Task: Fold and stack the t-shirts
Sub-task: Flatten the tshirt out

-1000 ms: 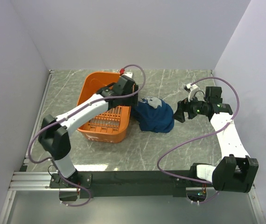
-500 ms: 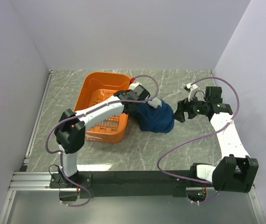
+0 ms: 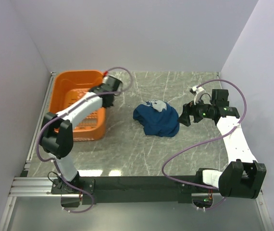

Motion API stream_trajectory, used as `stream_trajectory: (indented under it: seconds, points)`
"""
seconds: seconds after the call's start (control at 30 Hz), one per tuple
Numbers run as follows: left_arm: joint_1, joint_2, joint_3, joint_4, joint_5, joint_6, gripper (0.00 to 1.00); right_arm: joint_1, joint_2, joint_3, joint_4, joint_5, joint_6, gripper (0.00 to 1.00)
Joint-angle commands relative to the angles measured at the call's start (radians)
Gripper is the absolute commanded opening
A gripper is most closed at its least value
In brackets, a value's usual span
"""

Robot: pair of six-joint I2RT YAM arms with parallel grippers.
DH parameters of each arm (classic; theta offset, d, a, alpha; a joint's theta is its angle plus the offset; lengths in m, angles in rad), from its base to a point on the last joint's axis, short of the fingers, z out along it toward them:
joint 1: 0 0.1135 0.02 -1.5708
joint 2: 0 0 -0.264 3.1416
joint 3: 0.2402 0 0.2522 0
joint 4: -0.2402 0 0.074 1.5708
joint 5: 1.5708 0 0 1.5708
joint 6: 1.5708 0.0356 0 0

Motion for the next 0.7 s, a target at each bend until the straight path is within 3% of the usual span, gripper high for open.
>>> stream_trajectory:
  seconds: [0.0, 0.23, 0.43, 0.67]
  points:
    - [0.12, -0.012, -0.012, 0.187, -0.015, 0.184, 0.0, 0.002, -0.013, 0.001, 0.033, -0.015, 0.007, 0.93]
    - [0.256, 0.128, 0.14, 0.186, 0.061, 0.309, 0.0, 0.002, -0.011, 0.005, 0.031, -0.02, 0.004, 0.93]
    - [0.33, 0.136, 0.175, 0.19, 0.146, 0.405, 0.01, 0.004, -0.021, 0.001, 0.025, -0.014, -0.001, 0.93]
    - [0.39, 0.107, 0.166, 0.209, 0.176, 0.439, 0.13, 0.002, -0.005, 0.011, 0.02, -0.018, -0.004, 0.93]
